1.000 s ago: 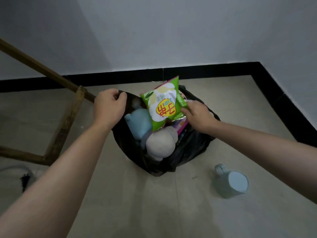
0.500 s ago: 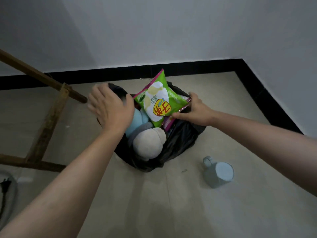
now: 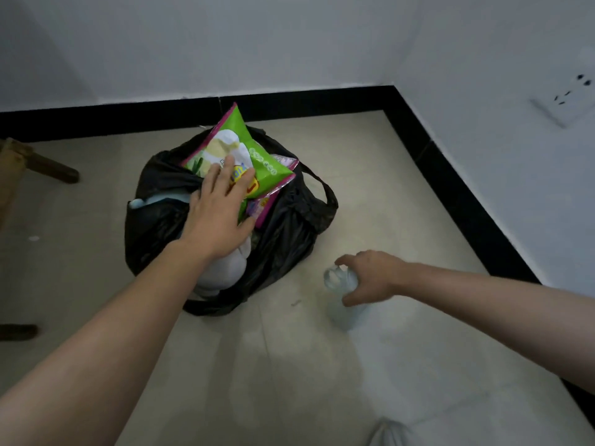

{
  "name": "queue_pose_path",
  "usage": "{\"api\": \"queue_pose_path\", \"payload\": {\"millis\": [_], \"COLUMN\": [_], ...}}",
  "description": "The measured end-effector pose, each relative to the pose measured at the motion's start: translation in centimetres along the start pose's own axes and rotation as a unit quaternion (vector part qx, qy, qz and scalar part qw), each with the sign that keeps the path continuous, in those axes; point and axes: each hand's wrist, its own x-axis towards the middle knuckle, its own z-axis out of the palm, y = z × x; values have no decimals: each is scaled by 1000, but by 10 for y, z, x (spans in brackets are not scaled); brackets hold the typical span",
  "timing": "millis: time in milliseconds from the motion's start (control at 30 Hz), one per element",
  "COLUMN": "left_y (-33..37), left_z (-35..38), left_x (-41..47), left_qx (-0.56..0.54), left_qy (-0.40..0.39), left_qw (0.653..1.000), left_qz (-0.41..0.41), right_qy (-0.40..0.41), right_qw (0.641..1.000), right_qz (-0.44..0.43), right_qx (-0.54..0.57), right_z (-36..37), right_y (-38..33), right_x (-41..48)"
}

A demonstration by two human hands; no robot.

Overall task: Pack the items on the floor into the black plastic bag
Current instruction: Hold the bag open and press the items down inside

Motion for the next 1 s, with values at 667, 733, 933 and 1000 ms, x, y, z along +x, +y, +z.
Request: {"api": "queue_pose_path", "payload": {"millis": [667, 733, 933, 1000], "left_y": [-85, -75, -61, -60], "left_z": [-98, -102, -105, -102], "left_x": [-32, -32, -29, -29], "left_qx": [-424, -449, -458, -455], "left_qy": [260, 262, 255, 260], "left_qw": [785, 781, 811, 819], "left_qz": [-369, -346, -259, -235], "right_qy": [277, 346, 430, 441], "right_qw": [857, 863, 846, 837], "right_qz": [-190, -207, -310, -316], "right_qx": [391, 304, -55, -66], "right_z": [-121, -111, -81, -79], "right_y": [-149, -166, -195, -200], "right_x": [54, 60, 77, 80]}}
